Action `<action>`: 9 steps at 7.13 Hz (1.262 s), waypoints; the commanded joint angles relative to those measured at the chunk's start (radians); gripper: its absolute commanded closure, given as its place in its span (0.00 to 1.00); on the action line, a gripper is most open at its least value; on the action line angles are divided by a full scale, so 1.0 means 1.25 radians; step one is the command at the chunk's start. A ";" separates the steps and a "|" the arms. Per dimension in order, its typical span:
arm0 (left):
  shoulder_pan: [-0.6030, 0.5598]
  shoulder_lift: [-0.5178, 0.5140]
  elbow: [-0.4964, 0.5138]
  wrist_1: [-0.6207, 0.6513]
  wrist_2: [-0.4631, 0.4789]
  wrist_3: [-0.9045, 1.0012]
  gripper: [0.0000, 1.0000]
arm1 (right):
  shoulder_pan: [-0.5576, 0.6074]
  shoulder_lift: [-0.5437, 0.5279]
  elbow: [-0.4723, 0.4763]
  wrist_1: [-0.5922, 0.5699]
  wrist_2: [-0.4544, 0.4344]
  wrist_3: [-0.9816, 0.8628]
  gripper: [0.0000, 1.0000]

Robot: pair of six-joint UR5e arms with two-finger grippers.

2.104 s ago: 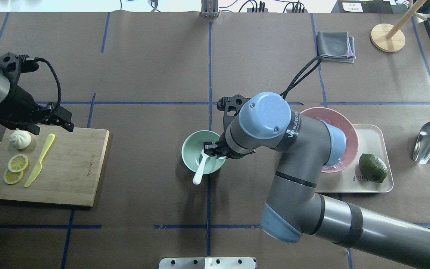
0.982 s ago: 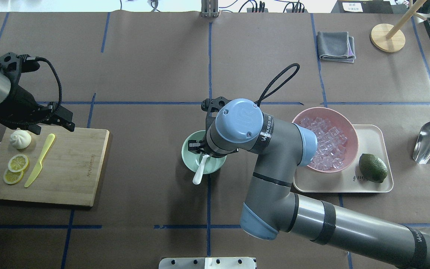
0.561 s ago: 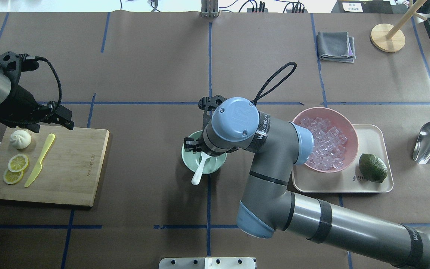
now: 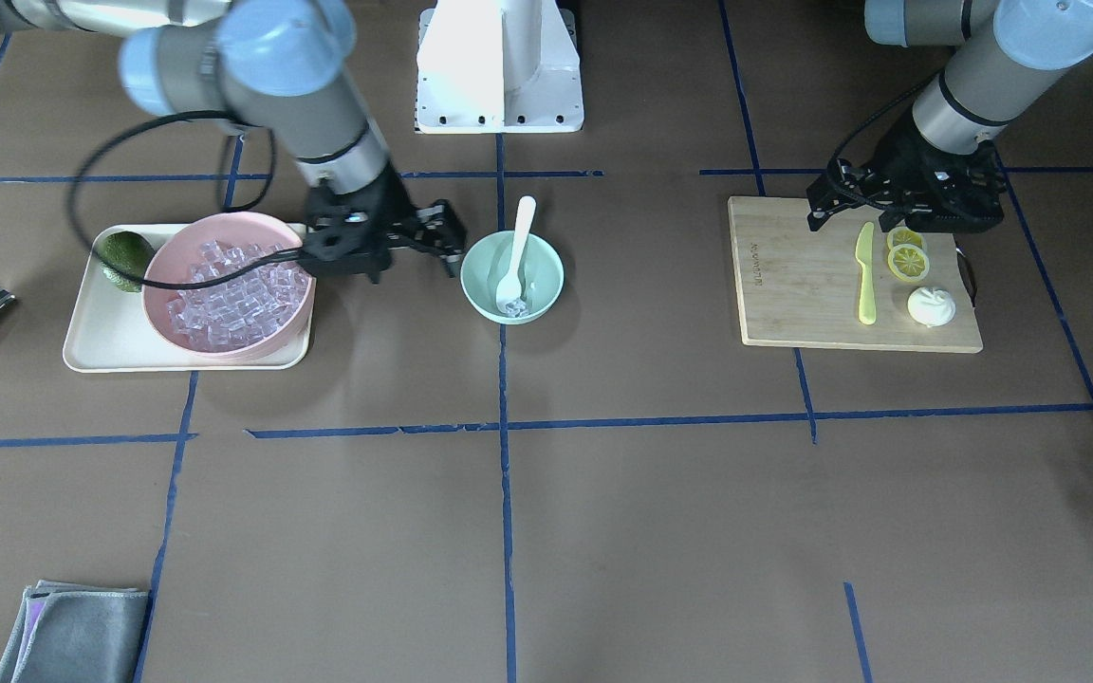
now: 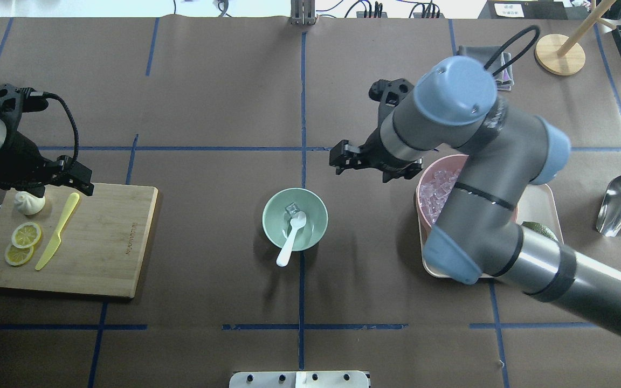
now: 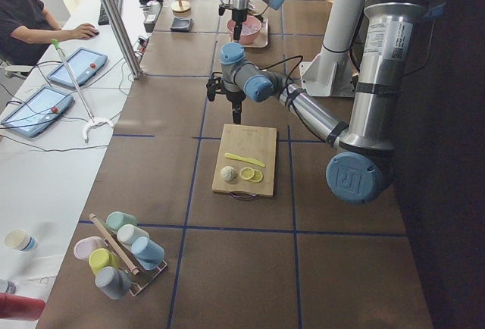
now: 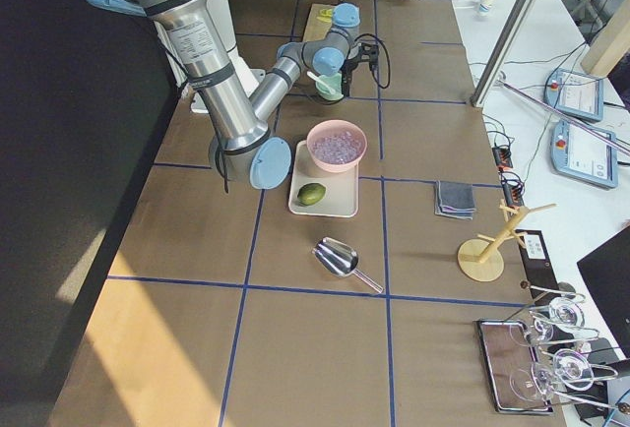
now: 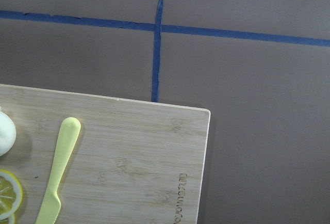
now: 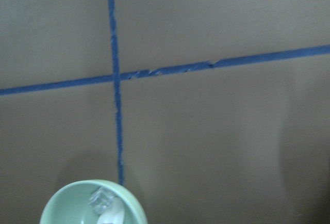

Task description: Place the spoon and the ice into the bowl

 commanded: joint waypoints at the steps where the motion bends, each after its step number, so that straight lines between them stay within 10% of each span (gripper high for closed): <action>1: -0.060 0.088 -0.003 -0.002 -0.006 0.161 0.00 | 0.200 -0.130 0.047 -0.013 0.189 -0.187 0.01; 9: -0.483 0.126 0.273 0.009 -0.133 0.783 0.00 | 0.549 -0.395 0.039 -0.260 0.217 -1.050 0.01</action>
